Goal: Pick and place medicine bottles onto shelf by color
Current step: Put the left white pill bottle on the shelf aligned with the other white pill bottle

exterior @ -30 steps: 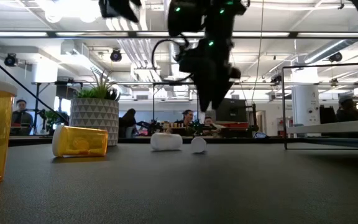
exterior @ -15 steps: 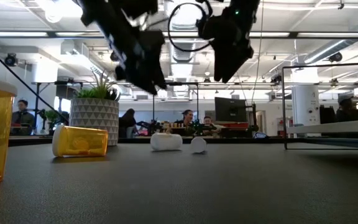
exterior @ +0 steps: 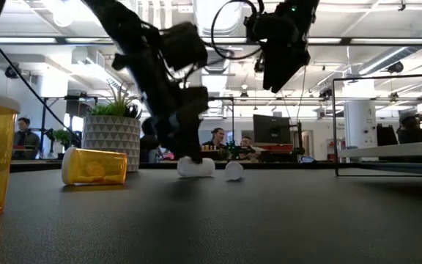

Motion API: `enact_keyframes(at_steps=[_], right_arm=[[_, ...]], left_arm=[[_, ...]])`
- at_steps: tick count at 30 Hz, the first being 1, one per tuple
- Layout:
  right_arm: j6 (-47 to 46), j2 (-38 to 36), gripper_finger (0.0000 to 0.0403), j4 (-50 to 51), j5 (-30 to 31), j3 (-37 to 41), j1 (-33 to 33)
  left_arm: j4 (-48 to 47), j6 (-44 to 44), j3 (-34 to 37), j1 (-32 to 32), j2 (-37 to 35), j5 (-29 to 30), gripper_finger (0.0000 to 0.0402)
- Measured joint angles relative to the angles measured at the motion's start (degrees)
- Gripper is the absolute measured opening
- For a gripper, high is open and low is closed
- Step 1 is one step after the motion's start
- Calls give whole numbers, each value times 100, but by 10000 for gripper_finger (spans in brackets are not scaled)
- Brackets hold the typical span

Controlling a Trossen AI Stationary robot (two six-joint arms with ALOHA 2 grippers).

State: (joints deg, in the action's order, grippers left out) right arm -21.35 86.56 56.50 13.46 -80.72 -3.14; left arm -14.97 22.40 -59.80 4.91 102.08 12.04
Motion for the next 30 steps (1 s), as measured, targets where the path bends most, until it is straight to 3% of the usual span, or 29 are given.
enact_keyframes(at_steps=[7,16,22,30], right_arm=[[82,-7,244,17,0,138,0],[288,-11,244,23,-9,144,0],[348,-22,244,41,-20,146,0],[617,-73,244,45,-20,148,0]], left_arm=[[-40,559,8,-11,348,76,208],[35,-242,-17,-9,298,-43,126],[57,-932,-23,-14,244,-133,125],[212,-965,-10,15,-403,-193,125]])
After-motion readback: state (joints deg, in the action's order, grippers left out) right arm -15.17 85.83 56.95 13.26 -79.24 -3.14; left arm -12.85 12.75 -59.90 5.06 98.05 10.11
